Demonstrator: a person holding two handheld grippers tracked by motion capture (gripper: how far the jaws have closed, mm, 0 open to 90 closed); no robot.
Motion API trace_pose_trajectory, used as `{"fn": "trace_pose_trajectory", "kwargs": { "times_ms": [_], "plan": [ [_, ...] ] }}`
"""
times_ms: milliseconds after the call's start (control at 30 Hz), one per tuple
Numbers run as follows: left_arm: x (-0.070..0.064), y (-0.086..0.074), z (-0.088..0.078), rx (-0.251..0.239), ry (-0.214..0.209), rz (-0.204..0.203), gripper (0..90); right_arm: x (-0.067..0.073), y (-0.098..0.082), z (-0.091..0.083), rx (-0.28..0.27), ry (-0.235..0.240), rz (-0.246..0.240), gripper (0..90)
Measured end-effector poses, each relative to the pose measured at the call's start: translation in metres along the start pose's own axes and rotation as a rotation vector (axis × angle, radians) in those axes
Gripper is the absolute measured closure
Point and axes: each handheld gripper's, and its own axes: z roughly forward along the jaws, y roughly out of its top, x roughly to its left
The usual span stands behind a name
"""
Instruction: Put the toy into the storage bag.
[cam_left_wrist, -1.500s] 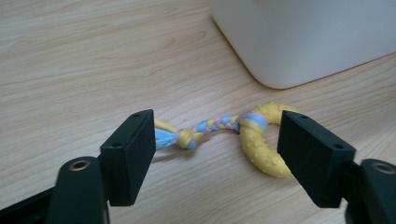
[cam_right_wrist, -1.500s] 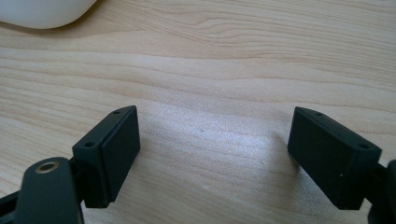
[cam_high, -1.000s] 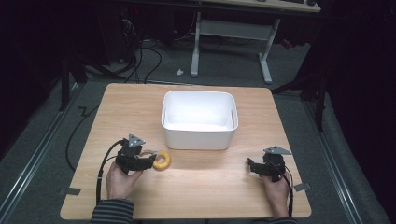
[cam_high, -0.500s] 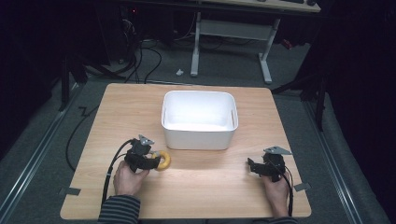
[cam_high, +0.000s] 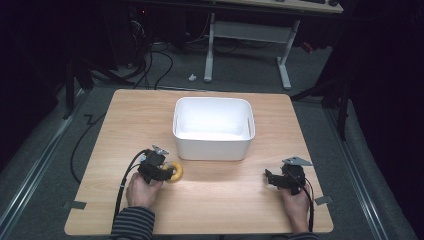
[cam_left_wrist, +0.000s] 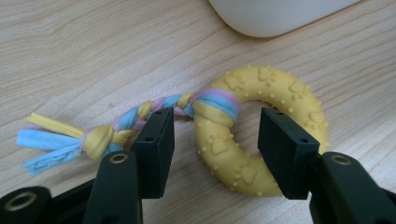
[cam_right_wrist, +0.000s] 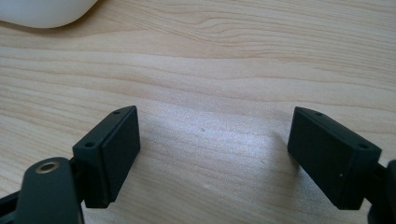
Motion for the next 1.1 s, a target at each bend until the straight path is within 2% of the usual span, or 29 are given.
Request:
{"fn": "trace_pose_trajectory", "kwargs": {
  "times_ms": [167, 400, 533, 700, 833, 967, 1100],
  "plan": [
    [-0.0017, 0.0011, 0.0022, 0.008, 0.012, -0.003, 46.6, 0.0001, 0.0000, 0.0001, -0.001, -0.001, 0.000, 17.1],
    [-0.0053, 0.0031, 0.0075, 0.025, 0.012, -0.008, 54.6, 0.0001, 0.0000, -0.0001, 0.001, 0.000, 0.001, 17.1],
    [-0.0071, 0.0039, 0.0073, 0.024, 0.029, -0.008, 62.3, 0.0002, 0.0000, -0.0001, 0.001, 0.001, 0.002, 17.1],
    [-0.0068, 0.0032, 0.0067, 0.023, 0.028, -0.008, 63.9, 0.0002, 0.0000, -0.0001, 0.001, 0.001, 0.002, 17.1],
    [-0.0054, 0.0017, 0.0067, 0.012, 0.014, -0.008, 64.7, 0.0002, 0.0002, 0.0003, -0.001, 0.001, -0.002, 17.1],
    [-0.0004, -0.0002, 0.0058, 0.003, -0.020, -0.026, 65.2, 0.0011, -0.0003, -0.0002, 0.000, 0.001, 0.000, 17.2],
    [-0.0033, -0.0013, 0.0020, 0.005, -0.018, -0.009, 65.7, 0.0011, -0.0002, 0.0000, -0.002, 0.004, -0.005, 17.2]
  ]
}}
